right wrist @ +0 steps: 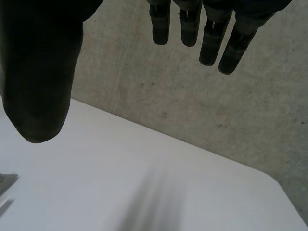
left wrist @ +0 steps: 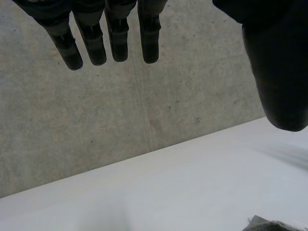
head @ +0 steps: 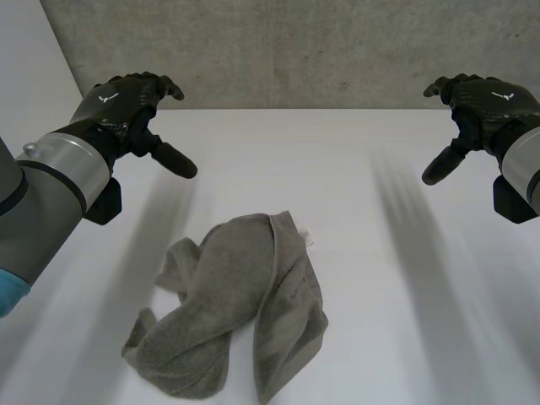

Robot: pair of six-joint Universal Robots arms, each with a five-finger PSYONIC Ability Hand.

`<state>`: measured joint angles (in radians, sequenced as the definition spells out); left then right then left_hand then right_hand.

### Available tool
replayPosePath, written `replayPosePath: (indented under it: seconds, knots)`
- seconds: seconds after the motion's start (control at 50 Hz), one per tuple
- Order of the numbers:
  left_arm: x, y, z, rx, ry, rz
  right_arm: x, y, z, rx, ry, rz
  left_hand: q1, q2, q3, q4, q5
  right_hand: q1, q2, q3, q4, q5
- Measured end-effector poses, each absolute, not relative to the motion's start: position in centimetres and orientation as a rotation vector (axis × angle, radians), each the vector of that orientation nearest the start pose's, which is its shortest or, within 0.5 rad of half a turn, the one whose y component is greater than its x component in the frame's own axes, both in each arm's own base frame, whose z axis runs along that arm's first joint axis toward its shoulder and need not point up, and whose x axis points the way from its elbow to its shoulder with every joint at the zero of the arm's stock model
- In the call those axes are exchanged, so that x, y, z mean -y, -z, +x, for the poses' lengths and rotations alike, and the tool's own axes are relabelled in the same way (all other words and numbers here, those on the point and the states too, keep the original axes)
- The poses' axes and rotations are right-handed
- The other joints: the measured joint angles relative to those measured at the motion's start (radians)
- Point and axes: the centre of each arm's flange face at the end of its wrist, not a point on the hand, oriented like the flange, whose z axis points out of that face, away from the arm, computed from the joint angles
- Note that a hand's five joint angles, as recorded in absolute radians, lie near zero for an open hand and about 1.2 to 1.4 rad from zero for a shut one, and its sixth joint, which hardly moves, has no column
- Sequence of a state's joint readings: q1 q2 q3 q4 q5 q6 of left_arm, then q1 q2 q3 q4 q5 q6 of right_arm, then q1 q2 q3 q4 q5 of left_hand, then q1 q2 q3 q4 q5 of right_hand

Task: Fold the towel.

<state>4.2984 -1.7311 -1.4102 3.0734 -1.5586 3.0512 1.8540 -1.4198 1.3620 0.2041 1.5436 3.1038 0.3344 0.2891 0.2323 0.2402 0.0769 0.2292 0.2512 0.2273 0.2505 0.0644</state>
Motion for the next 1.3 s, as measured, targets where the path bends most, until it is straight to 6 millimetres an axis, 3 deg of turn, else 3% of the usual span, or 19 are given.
replayPosePath:
  seconds: [0.22,0.36,0.46,0.56,0.74,0.88,0.94,1.0,1.06,1.1,1.16,1.22,1.28,1.3]
  knots:
    - [25.6,-29.7,-25.6,-2.566,2.326,0.432,27.6,-30.8,22.0,-2.212,1.924,-0.382,0.000,0.000,0.000,0.000,0.000,0.000,0.000,0.000,0.000,0.000]
    - [25.3,-28.6,-25.6,-2.595,2.281,0.457,25.8,-29.4,23.8,-2.187,1.758,-0.369,0.000,0.000,0.000,0.000,0.000,0.000,0.000,0.000,0.000,0.000]
    - [24.3,-26.0,-25.5,-2.642,2.152,0.573,22.6,-26.0,26.6,-2.157,1.449,-0.365,0.000,0.000,0.000,0.000,0.000,0.000,0.000,0.000,0.000,0.000]
    - [23.1,-22.6,-25.1,-2.646,2.005,0.738,20.9,-22.4,29.3,-2.134,1.190,-0.315,0.000,0.000,0.000,0.000,0.001,0.000,0.000,0.000,0.000,0.000]
    - [22.3,-17.0,-24.8,-2.614,1.821,0.921,22.2,-17.3,33.3,-2.145,1.101,-0.253,0.000,0.000,0.000,0.000,0.001,-0.003,0.000,0.000,0.000,0.000]
    - [22.3,-13.6,-24.9,-2.663,1.691,0.965,23.1,-14.5,34.9,-2.187,1.104,-0.260,0.003,0.032,0.000,0.000,0.068,0.022,0.007,0.000,0.000,0.017]
    - [22.4,-12.7,-25.0,-2.684,1.654,0.974,23.3,-13.2,35.3,-2.211,1.095,-0.272,0.076,0.135,0.000,0.000,0.172,0.144,0.121,0.000,0.000,0.148]
    - [22.4,-12.5,-25.1,-2.692,1.647,0.976,23.4,-12.2,35.4,-2.235,1.094,-0.292,0.367,0.429,0.000,0.000,0.425,0.390,0.383,0.000,0.000,0.393]
    - [22.6,-12.8,-25.2,-2.687,1.671,0.968,23.5,-11.7,35.2,-2.258,1.117,-0.320,0.795,0.871,0.000,0.000,0.841,0.687,0.652,0.000,0.000,0.674]
    - [22.8,-13.2,-25.3,-2.677,1.699,0.960,23.6,-11.7,35.1,-2.263,1.139,-0.336,0.919,0.990,0.000,0.000,1.001,0.854,0.730,0.000,0.000,0.837]
    - [23.2,-14.3,-25.5,-2.647,1.763,0.947,24.0,-12.4,35.1,-2.245,1.183,-0.353,0.927,1.010,0.000,0.000,1.036,1.007,0.833,0.000,0.000,0.992]
    - [24.1,-16.3,-25.8,-2.578,1.884,0.922,24.8,-14.5,35.3,-2.175,1.265,-0.380,0.928,1.010,0.000,0.000,1.036,1.065,0.965,0.000,0.000,1.052]
    - [25.2,-19.1,-26.3,-2.482,2.042,0.889,26.1,-17.9,35.5,-2.070,1.375,-0.435,0.934,1.018,0.000,0.000,1.036,1.068,0.966,0.000,0.000,1.052]
    - [25.6,-20.3,-26.6,-2.442,2.105,0.873,26.8,-20.0,35.6,-2.010,1.438,-0.471,0.934,1.019,0.000,0.000,1.036,1.070,0.967,0.000,0.000,1.052]
